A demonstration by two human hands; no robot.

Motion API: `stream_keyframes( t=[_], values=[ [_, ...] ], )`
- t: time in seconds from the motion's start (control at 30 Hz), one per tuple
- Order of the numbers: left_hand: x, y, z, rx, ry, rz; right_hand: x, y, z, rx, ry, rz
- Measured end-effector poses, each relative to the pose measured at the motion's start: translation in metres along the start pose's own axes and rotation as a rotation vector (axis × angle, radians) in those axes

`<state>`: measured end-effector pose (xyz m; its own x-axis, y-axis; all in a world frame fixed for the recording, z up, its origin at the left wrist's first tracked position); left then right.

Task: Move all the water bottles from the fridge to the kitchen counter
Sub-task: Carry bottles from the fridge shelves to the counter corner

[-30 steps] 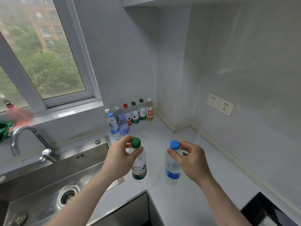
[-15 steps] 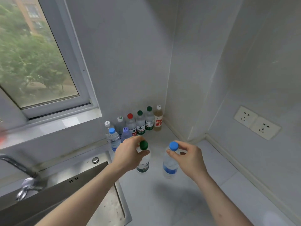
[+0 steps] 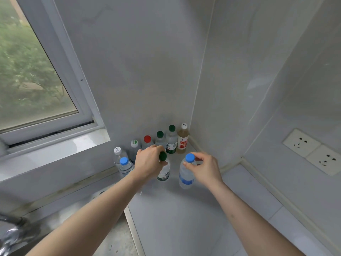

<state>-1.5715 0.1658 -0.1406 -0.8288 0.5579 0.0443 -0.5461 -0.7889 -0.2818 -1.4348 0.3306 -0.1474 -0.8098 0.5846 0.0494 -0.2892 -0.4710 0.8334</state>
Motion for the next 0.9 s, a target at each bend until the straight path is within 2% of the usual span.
stream_keyframes(
  t=[0.57,0.9],
  values=[
    [0.061,0.026,-0.030,0.085,0.091,0.108,0.083,-0.015,-0.067,0.011,0.045,-0.114],
    [0.073,0.041,-0.035,0.107,0.080,0.162,0.105,-0.024,-0.106,0.028,0.107,-0.145]
  ],
)
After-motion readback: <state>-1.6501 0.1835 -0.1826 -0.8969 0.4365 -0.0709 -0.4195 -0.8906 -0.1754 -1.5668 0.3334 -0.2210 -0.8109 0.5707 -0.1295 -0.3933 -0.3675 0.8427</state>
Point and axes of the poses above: each hand's wrist, its own x-axis towards the middle knuckle, its own z-axis out of the back of the hand, y = z × x, the point moved 4 cm from there along x, towards the middle knuckle, and after that the axes turned 5 degrees about z, right-handed, at the moved point
